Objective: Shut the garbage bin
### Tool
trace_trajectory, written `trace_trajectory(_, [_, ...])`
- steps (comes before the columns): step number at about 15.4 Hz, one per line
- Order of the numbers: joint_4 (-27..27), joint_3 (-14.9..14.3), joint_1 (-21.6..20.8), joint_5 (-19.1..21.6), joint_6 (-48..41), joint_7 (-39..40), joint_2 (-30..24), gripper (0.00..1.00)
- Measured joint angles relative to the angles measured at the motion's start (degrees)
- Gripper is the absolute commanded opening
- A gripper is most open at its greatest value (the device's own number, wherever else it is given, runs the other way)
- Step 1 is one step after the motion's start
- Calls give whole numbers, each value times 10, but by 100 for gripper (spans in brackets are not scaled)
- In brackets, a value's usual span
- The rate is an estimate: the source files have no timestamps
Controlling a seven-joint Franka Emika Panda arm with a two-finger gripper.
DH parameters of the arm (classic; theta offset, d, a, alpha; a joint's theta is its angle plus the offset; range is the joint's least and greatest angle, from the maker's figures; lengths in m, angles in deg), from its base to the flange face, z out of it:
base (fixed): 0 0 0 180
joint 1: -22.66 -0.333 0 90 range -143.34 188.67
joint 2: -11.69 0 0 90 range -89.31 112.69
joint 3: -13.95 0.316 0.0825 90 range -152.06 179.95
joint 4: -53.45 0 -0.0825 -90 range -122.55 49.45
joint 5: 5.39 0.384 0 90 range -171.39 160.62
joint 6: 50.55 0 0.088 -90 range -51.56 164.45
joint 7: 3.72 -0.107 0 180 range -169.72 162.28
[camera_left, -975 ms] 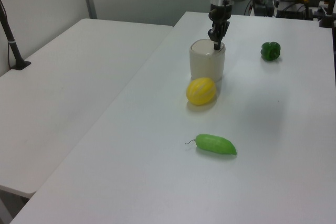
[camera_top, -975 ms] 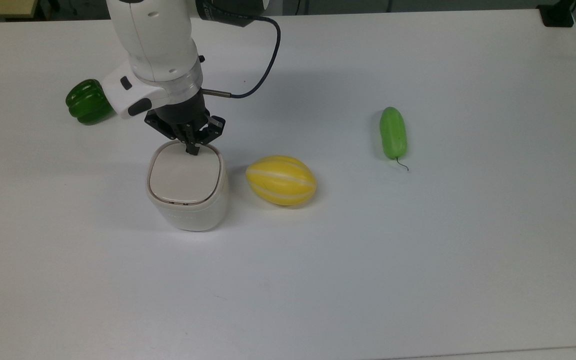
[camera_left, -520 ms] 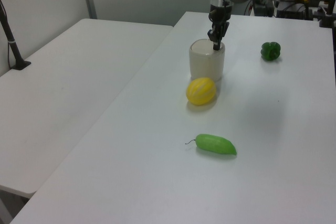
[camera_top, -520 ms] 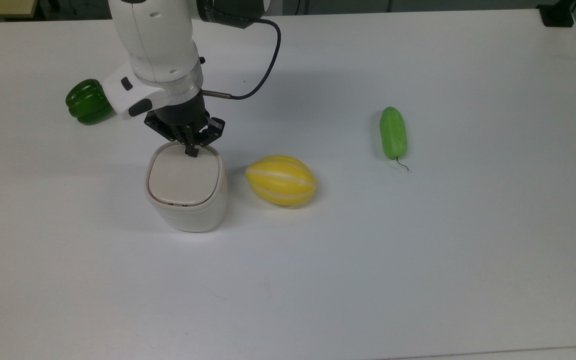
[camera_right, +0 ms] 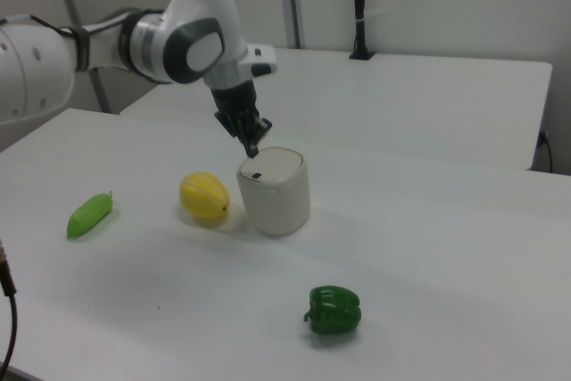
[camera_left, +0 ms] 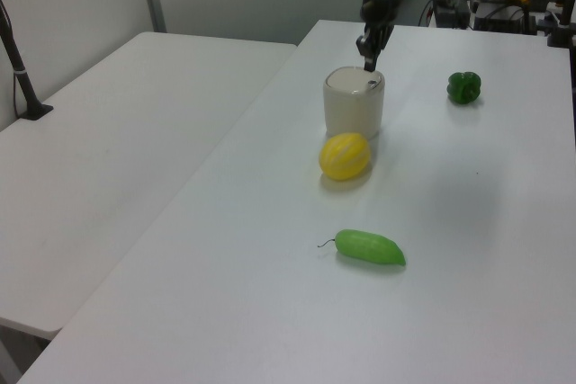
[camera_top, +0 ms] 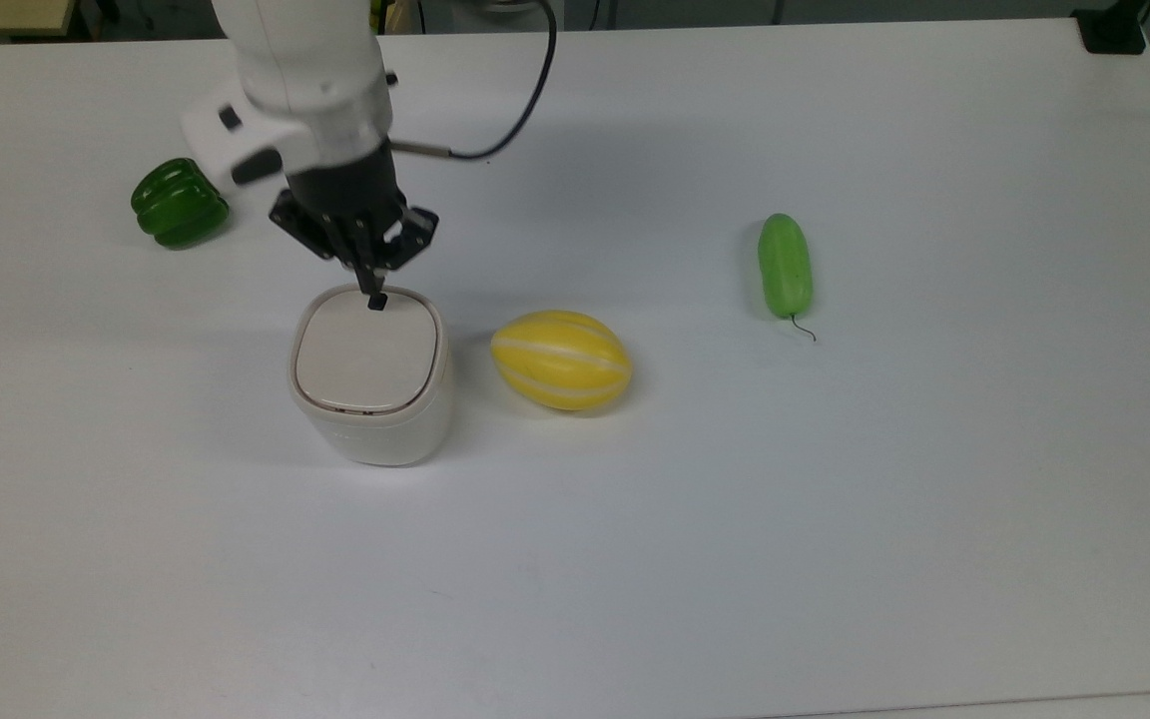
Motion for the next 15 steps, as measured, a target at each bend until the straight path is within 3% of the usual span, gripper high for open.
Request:
trace_trajectory(4, [-33, 0, 2, 0, -4, 0, -63, 7])
trace_trajectory(8, [-78, 0, 7, 0, -50, 0, -132, 28])
trace_trajectory(9, [-90, 0, 9, 0, -64, 0, -152, 36])
trace_trajectory(11, [-111, 0, 10, -1, -94, 0, -187, 68])
trace_trajectory(12, [-119, 0, 11, -1, -107, 0, -202, 77])
trace_trajectory(13, [-128, 0, 13, -2, -116, 1, -214, 94])
trace_trajectory(15, [-147, -1, 17, -2, -130, 14, -234, 100])
